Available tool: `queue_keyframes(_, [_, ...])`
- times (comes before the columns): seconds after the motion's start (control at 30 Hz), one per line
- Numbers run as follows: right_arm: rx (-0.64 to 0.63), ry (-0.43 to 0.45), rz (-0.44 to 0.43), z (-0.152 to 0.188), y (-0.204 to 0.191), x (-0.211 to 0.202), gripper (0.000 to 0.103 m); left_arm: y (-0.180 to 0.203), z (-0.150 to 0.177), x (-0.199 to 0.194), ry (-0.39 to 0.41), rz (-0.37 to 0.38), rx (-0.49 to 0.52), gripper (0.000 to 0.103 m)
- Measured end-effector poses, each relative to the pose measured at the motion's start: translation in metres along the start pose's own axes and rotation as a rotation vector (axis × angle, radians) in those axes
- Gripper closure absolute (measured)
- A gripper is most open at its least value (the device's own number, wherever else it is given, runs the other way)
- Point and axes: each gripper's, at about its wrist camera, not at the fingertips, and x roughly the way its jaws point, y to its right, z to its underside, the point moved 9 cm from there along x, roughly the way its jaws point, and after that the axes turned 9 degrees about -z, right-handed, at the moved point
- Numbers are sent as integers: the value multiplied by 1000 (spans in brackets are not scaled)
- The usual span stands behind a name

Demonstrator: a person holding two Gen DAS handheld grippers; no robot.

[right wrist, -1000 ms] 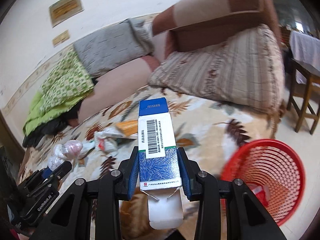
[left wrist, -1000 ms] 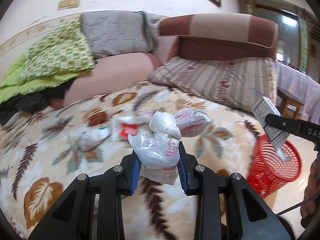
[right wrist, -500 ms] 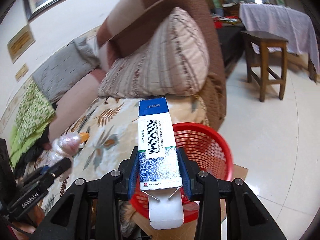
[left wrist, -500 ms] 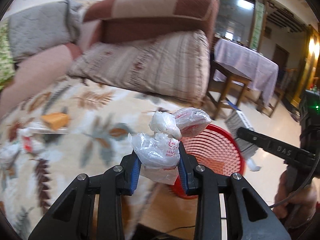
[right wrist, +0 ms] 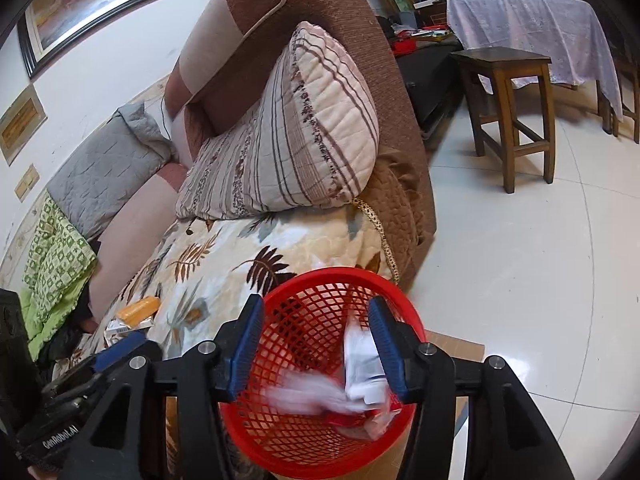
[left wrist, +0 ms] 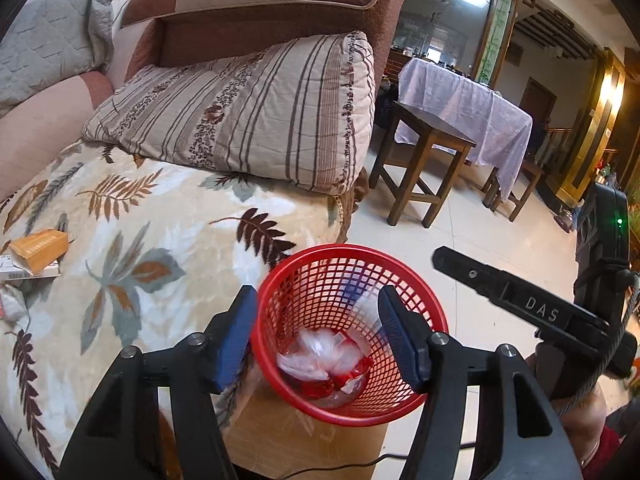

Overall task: Collect trash
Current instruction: 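Open both tools over the red wastebasket to drop the box and bag, then move both open tools back over the trash on the bed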

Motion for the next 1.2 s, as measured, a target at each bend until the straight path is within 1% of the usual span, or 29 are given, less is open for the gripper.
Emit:
queue_keyframes(0.1, [-10,-18,-13,5,-7,2,45,-16,4,-13,17,-17,-12,42])
queue_keyframes(0.2, [-51,-57,-42,15,-28,8,44,-39,13,-26,27,-56,-19,41])
queue_keyframes(0.27, [-89,-84,-65,24,-49,15,39,-59,23,-34,19,-84,-37,41])
queue_keyframes(0.33, [-122,-113,-96,35,-70,22,37,-79,35,-41,4,-109,-60,41])
queue_keyframes(0.47, [-196,-186,-149,64,-114,41,37,-121,63,-56,-25,-162,-107,41])
queue_keyframes(0.6, [-263,-259,-194,88,-154,60,37,-161,82,-72,-32,-207,-155,41])
queue_keyframes(0.7, [-313,-289,-215,99,-181,71,37,-200,90,-87,-24,-257,-208,41])
queue_keyframes(0.8, [-334,-318,-247,104,-206,82,37,-245,94,-105,-4,-304,-294,40])
queue_keyframes(0.93, [-380,-361,-291,111,-242,96,35,-303,99,-126,25,-387,-374,37])
queue_keyframes(1.1, [-401,-427,-357,121,-283,116,34,-368,109,-143,38,-460,-486,35])
queue_keyframes(1.2, [-412,-461,-365,126,-307,136,30,-397,114,-147,43,-500,-527,33])
